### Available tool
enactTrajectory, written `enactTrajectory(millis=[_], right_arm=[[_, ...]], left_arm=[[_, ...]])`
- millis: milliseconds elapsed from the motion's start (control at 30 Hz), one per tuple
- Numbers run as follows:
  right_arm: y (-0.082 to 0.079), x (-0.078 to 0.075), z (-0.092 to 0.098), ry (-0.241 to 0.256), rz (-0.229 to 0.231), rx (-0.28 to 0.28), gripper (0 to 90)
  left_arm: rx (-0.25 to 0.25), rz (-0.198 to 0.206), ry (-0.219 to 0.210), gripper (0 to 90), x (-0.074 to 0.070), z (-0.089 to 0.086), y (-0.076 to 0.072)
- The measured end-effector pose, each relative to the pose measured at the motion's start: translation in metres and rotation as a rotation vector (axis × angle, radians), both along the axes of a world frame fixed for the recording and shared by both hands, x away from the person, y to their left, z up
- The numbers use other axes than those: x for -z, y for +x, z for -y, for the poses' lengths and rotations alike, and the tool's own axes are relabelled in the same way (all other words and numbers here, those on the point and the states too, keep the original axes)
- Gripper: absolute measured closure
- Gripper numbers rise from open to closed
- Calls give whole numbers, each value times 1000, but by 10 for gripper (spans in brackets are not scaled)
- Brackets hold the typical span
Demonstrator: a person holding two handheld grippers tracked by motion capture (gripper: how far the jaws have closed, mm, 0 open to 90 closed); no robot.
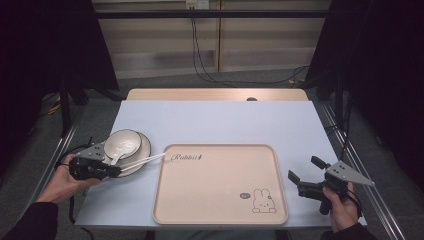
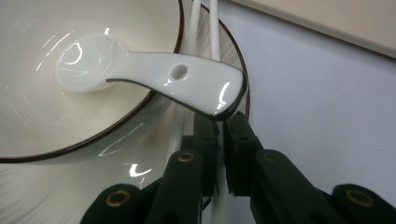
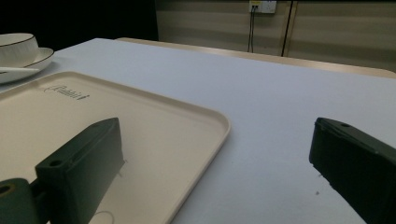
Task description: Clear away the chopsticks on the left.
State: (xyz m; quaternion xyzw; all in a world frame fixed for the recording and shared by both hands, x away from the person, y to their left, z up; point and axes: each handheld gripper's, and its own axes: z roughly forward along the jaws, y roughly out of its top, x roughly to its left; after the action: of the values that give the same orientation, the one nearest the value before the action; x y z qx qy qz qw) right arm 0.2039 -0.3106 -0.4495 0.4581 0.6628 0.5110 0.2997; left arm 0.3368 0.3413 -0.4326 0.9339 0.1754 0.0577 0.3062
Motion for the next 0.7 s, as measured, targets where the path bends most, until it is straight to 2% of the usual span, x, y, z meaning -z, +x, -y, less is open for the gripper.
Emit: enactTrajectory(millis=[67,167,300,500,533,700], right_arm=[[0,0,0,-2,0,-3,25],[0,0,0,-3,0,-5,25],[0,0,0,-5,3,-6,24],[0,0,0,-3,3,-7,24],[0,0,0,-2,5,-4,24],[0,0,0,1,8,-9,24]], left_arm=[[6,-15,3,848,-2,0,0],[-17,-15,-39,848,-4,1,-4],[-33,-21,-51,848,-9,2,-8],[-91,-38,-96,848,-15,5,-19],[-105,-26,-104,848,-15,6,-21],[-149,-32,-141,848,-20,11,-34]])
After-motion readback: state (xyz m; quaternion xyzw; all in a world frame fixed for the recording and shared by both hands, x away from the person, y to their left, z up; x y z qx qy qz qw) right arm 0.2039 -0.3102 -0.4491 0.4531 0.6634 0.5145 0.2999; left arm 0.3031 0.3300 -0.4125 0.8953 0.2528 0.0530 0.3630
